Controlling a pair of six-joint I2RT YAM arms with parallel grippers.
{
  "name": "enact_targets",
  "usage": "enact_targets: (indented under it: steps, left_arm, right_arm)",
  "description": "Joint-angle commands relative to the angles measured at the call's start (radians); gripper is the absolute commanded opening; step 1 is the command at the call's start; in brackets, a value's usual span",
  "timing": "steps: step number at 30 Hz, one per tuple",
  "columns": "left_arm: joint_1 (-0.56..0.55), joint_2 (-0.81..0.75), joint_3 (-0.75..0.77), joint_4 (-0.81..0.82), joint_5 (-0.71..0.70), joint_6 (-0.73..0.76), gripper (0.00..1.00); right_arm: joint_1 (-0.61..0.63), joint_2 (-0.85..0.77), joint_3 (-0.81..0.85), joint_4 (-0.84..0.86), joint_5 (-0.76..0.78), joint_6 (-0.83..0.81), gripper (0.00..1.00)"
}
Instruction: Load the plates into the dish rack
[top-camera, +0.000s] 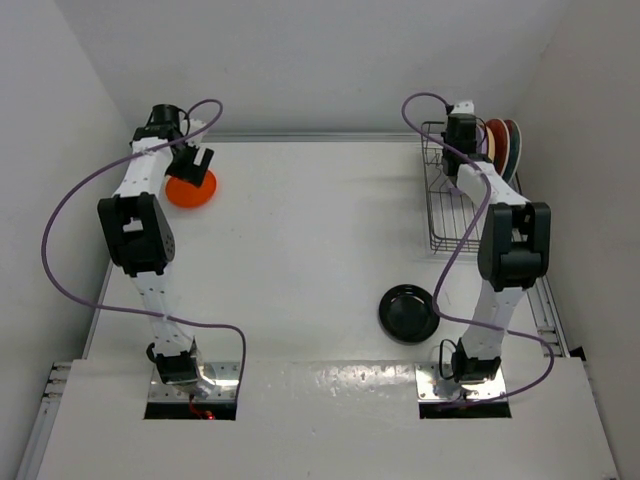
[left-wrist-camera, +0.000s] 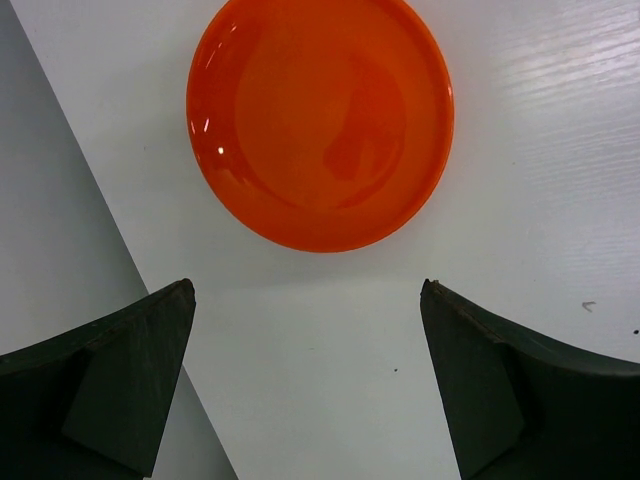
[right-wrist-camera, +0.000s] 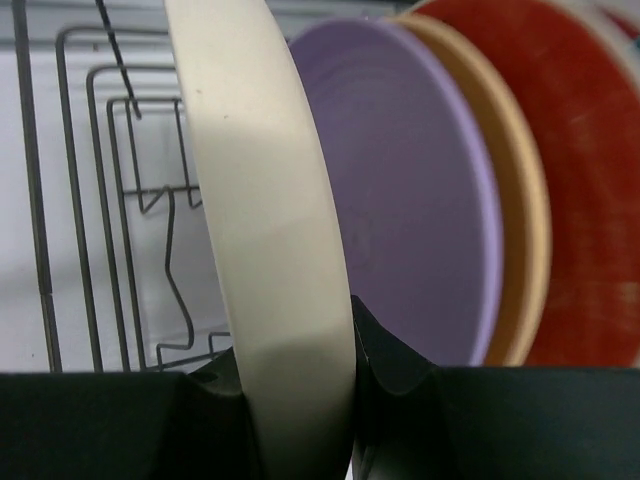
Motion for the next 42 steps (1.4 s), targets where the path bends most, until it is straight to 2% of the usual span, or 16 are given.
enact_targets:
  steps: [1, 3, 4, 6, 7, 11, 13, 18, 22, 25, 28, 33, 38, 42]
  left_arm:
    - [0.049, -0.013, -0.009, 0.020, 0.021, -0.025, 1.00]
    - [0.063, -0.013, -0.009, 0.020, 0.044, -0.034, 1.00]
    - [0.087, -0.004, -0.018, 0.020, 0.055, -0.043, 1.00]
    - [0.109, 0.016, -0.018, 0.020, 0.095, -0.059, 1.00]
    - [0.119, 0.028, -0.018, 0.020, 0.110, -0.070, 1.00]
    - [0.184, 0.112, 0.041, 0.020, 0.242, -0.154, 1.00]
    - [0.202, 0.174, 0.064, 0.020, 0.259, -0.195, 1.00]
    - [0.221, 0.246, 0.111, 0.020, 0.294, -0.257, 1.00]
    - [0.244, 0.281, 0.111, 0.056, 0.369, -0.277, 1.00]
    - [0.253, 0.347, 0.179, 0.066, 0.470, -0.301, 0.97]
    - [0.253, 0.373, 0.203, 0.066, 0.462, -0.327, 0.93]
    - [0.274, 0.303, 0.079, 0.066, 0.436, -0.311, 0.92]
    - [0.342, 0.269, -0.006, 0.057, 0.436, -0.265, 0.80]
    - [0.365, 0.318, -0.015, -0.032, 0.526, -0.190, 0.77]
  right_arm:
    - [-0.002, 0.034, 0.062, -0.053, -0.033, 0.083, 0.04]
    - [-0.029, 0.042, 0.080, -0.079, -0.036, 0.091, 0.18]
    - [-0.028, 0.042, 0.093, -0.087, -0.045, 0.093, 0.35]
    - [-0.029, 0.032, 0.097, -0.108, -0.049, 0.096, 0.60]
    - [-0.029, 0.023, 0.106, -0.119, -0.057, 0.097, 0.70]
    - [-0.023, -0.014, 0.136, -0.147, -0.091, 0.084, 0.83]
    - [-0.014, -0.038, 0.157, -0.167, -0.095, 0.068, 0.88]
    - [0.024, -0.125, 0.151, -0.174, -0.108, 0.083, 0.93]
    - [0.044, -0.222, 0.092, -0.194, -0.177, 0.105, 0.94]
    - [0.096, -0.289, 0.053, -0.205, -0.197, 0.088, 0.94]
    - [0.145, -0.328, 0.022, -0.205, -0.183, 0.071, 0.94]
    - [0.195, -0.374, -0.024, -0.171, -0.157, 0.019, 0.94]
    - [0.233, -0.391, -0.024, -0.167, -0.143, 0.001, 0.94]
    - [0.259, -0.394, -0.021, -0.147, -0.134, -0.022, 0.94]
